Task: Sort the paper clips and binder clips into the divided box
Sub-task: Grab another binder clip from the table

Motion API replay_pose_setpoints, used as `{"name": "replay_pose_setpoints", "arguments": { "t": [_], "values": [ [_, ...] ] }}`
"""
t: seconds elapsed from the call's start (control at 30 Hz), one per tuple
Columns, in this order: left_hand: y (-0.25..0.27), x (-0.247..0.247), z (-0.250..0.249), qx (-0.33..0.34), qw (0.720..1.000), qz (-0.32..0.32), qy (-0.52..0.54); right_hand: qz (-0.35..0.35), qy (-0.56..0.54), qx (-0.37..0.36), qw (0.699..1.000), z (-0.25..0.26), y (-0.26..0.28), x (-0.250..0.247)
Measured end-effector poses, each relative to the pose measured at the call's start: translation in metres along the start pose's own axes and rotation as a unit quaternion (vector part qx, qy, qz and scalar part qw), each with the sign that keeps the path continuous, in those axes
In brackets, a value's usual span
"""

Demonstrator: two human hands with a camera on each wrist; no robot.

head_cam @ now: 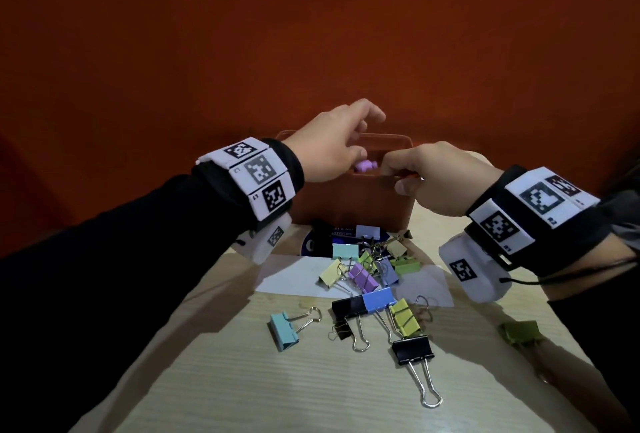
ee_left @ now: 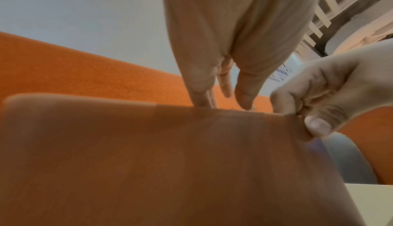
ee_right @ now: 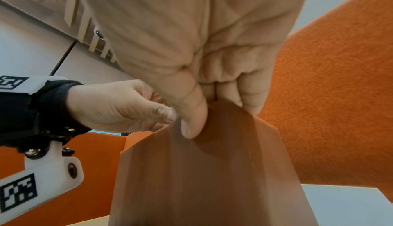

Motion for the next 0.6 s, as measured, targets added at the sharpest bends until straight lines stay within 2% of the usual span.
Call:
{"name": "replay_pose_setpoints", "arguments": {
  "t": [0.13,0.2,0.33,0.47,0.53,0.6],
  "values": [
    [0.010,-0.012,-0.011,0.044,0.997,-0.057,-0.021,-0.002,-0.009,-0.005,1.000,0.000,-0.001,0.001],
    [0.020,-0.010,-0.019,0.061,0.997,-0.044,-0.013,-0.003,-0.008,-0.005,1.000,0.000,-0.001,0.001],
    [0.041,0.028,-0.012,0.017,0.990,0.123,-0.068,-0.001,-0.014,-0.002,1.000,-0.001,-0.001,0.001],
    [0.069,0.066,0.012,-0.039,0.946,0.288,-0.142,0.001,-0.021,0.001,1.000,-0.001,-0.002,0.002],
    [0.078,0.073,0.019,-0.052,0.929,0.325,-0.168,0.001,-0.019,0.002,1.000,-0.002,-0.002,0.002],
    [0.083,0.073,0.020,-0.054,0.924,0.332,-0.180,0.000,-0.019,0.003,1.000,-0.002,-0.002,0.002]
  ]
}}
Point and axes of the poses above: each hand's wrist, its own y-axis away from the middle knuckle, its own x-axis out of the palm, z = x × y, the point moved 10 cm from there along -y, towards the middle knuckle, and after that the axes turned 9 degrees about y, right-handed, at the moved point
